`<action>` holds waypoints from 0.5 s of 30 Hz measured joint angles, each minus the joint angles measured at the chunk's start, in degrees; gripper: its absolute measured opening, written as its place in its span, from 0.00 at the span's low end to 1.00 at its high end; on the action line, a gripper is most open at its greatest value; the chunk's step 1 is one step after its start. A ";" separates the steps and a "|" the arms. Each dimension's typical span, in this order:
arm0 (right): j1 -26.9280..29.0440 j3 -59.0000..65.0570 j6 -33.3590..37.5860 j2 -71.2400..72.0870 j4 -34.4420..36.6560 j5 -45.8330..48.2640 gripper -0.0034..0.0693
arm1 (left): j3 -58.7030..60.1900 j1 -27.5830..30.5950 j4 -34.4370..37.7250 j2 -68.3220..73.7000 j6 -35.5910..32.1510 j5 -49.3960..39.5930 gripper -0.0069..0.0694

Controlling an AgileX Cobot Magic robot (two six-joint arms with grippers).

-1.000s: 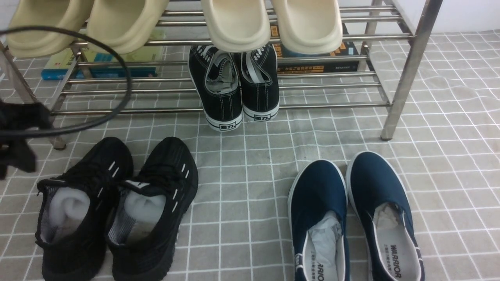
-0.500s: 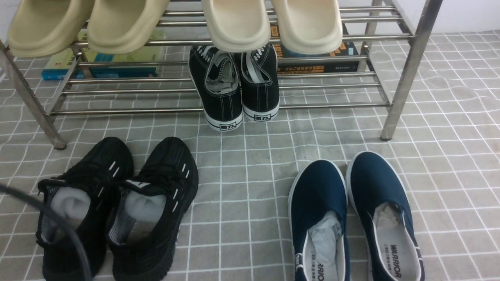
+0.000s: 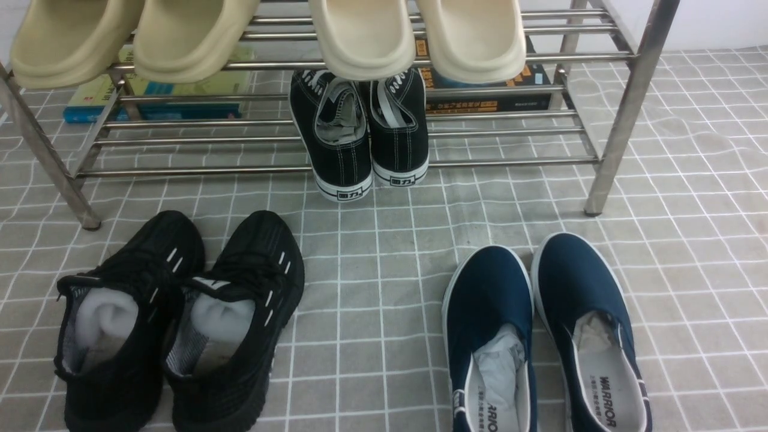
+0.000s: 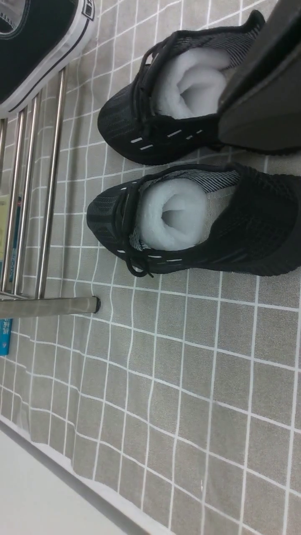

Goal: Take the shoes off the shelf with your hand from the grey coffee tablecloth.

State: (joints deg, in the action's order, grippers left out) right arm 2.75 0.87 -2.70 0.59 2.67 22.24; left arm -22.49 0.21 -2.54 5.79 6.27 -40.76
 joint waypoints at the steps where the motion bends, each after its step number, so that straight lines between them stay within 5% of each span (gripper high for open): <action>1: 0.00 0.00 0.00 0.00 0.00 0.00 0.38 | 0.02 0.00 0.00 0.00 0.08 0.00 0.10; 7: 0.00 0.00 0.00 0.00 0.00 0.00 0.38 | 0.92 0.00 -1.84 0.00 0.31 1.17 0.11; 15: 0.00 0.00 0.00 0.00 0.00 0.00 0.38 | 13.18 0.00 -3.66 -2.32 6.38 14.27 0.11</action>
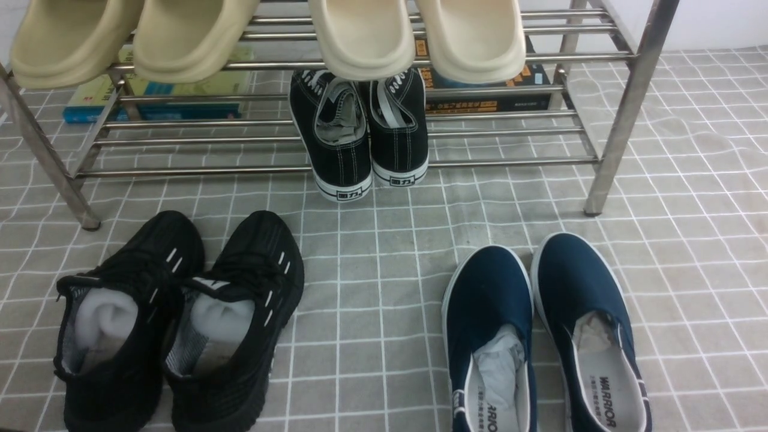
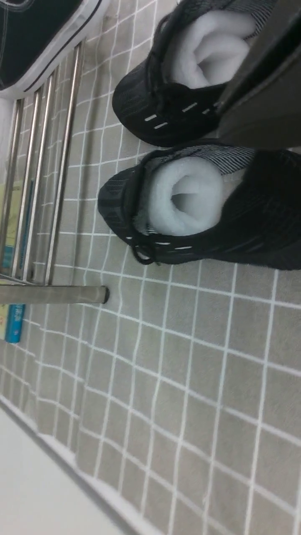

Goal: Take the shoes off the shelf with your hand from the grey coffee tablecloth.

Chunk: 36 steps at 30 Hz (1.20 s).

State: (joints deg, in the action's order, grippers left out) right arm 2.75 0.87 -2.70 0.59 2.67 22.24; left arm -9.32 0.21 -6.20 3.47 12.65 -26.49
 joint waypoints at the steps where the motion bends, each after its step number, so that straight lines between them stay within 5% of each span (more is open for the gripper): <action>1: 0.00 0.00 0.00 0.00 0.00 0.00 0.38 | 1.58 0.00 -0.23 -0.54 0.50 0.53 0.11; 7: 0.00 0.00 0.00 0.00 0.00 0.00 0.38 | 9.99 0.00 -1.72 -3.98 1.49 1.22 0.12; 36: 0.00 0.00 0.17 0.00 0.04 0.00 0.38 | 10.34 0.00 -2.08 -4.19 1.52 3.23 0.15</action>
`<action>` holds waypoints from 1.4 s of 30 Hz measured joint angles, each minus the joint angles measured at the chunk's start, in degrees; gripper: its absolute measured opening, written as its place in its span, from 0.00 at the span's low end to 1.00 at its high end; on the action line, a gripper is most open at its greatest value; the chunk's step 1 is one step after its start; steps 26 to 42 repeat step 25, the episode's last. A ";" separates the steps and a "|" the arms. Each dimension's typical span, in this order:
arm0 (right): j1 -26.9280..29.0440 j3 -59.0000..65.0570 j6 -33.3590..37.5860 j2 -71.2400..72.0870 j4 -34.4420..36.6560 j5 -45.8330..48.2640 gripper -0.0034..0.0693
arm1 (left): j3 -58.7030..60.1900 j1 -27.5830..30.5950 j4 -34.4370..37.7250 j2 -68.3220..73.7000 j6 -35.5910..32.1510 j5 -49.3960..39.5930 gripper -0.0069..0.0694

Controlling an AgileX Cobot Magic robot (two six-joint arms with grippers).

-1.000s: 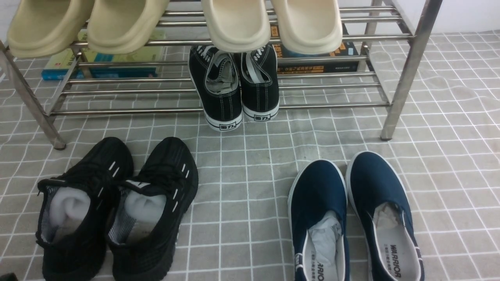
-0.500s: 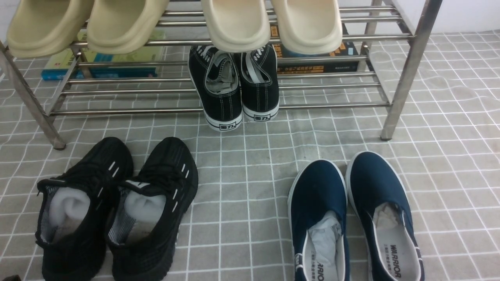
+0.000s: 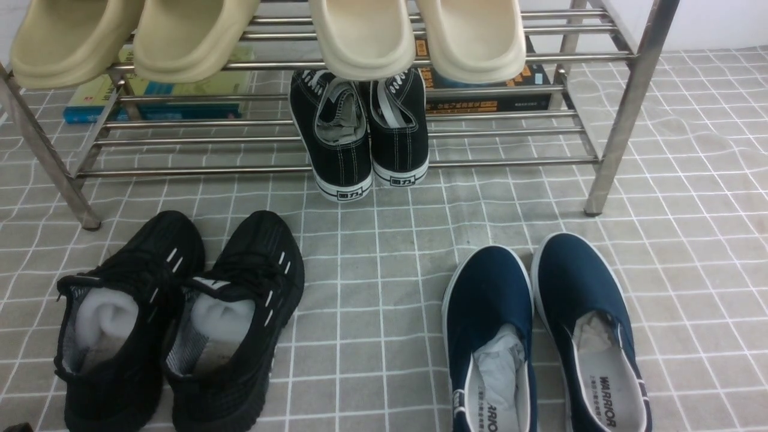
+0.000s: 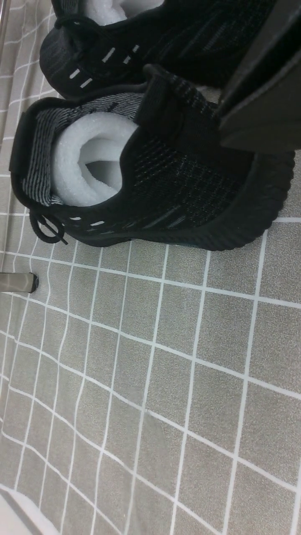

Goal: Take the shoes off the shelf with your hand from the grey coffee tablecloth.

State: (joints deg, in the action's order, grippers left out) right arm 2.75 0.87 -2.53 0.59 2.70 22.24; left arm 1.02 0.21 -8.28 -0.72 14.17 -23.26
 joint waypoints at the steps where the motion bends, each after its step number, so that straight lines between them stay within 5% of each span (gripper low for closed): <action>1: 0.00 0.00 0.02 0.00 0.00 0.00 0.38 | 0.00 0.00 0.00 0.00 0.00 0.00 0.15; 42: 0.00 0.00 0.07 0.00 0.00 0.00 0.38 | 0.00 0.00 0.00 0.00 0.00 0.01 0.19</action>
